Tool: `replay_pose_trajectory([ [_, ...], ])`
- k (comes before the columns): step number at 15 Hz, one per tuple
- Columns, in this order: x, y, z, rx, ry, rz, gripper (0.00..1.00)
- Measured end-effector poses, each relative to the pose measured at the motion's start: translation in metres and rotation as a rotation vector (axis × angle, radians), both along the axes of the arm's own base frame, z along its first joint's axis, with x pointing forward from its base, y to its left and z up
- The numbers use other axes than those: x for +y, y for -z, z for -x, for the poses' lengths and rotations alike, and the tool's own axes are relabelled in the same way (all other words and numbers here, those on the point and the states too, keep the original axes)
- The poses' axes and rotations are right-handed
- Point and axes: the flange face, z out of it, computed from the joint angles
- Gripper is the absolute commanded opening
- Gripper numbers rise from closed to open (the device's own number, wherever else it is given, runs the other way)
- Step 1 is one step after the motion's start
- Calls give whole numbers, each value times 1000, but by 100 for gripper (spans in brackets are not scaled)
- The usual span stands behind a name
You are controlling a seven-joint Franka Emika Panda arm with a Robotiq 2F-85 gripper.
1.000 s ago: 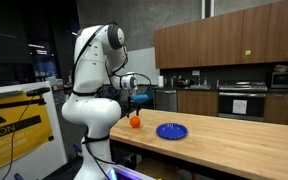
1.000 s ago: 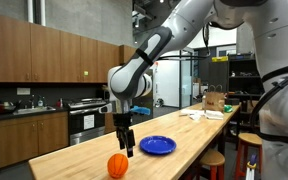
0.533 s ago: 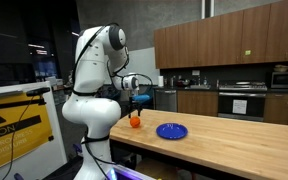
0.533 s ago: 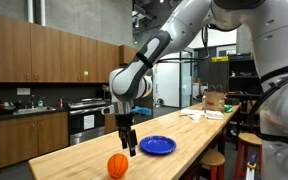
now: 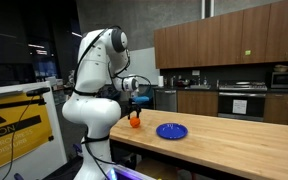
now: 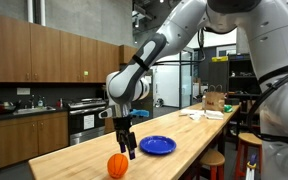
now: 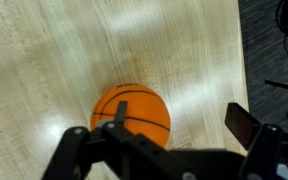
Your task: Put the ball on the plate
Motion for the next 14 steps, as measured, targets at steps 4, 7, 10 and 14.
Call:
replay_pose_trajectory([
  [4, 11, 4, -6, 25, -49, -8, 100],
  [7, 16, 4, -11, 25, -112, -16, 100],
  [10, 16, -2, -17, -5, -184, 11, 100],
  [14, 16, -15, -29, -73, -235, 34, 100],
])
